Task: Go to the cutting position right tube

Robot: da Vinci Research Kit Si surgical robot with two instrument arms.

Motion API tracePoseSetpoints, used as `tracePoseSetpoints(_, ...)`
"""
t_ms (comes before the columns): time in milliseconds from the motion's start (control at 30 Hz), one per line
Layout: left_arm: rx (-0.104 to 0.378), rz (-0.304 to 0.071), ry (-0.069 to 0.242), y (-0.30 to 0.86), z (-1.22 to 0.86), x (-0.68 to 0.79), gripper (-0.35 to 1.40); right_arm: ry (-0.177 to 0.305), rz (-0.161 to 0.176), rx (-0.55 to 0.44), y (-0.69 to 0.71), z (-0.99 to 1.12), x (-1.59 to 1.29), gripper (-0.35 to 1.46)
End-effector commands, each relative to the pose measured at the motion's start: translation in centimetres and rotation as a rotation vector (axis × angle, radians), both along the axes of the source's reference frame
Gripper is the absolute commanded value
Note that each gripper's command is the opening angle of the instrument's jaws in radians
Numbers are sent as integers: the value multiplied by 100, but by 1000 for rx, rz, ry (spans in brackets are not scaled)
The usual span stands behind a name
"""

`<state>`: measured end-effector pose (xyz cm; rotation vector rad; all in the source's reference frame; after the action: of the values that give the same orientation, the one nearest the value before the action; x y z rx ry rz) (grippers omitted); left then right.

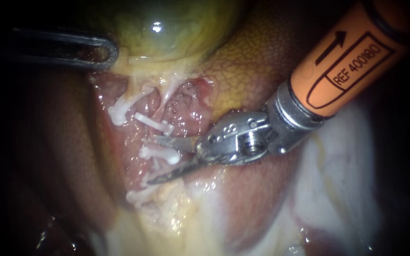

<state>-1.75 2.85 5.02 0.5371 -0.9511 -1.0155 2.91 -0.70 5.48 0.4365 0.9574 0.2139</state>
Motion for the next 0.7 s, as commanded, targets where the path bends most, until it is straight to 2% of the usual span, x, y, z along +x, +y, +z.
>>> tracePoseSetpoints(33, 0, 0, 0, 0, 0, 0, -35, 0, -1, 0, 0, 0, 0, 111)
tracePoseSetpoints(267, 0, 0, 0, 0, 0, 0, -35, 4, -6, 2, -1, -6, -7, 110)
tracePoseSetpoints(700, 0, 0, 0, 0, 0, 0, -35, 7, -9, 29, 2, -21, -47, 113)
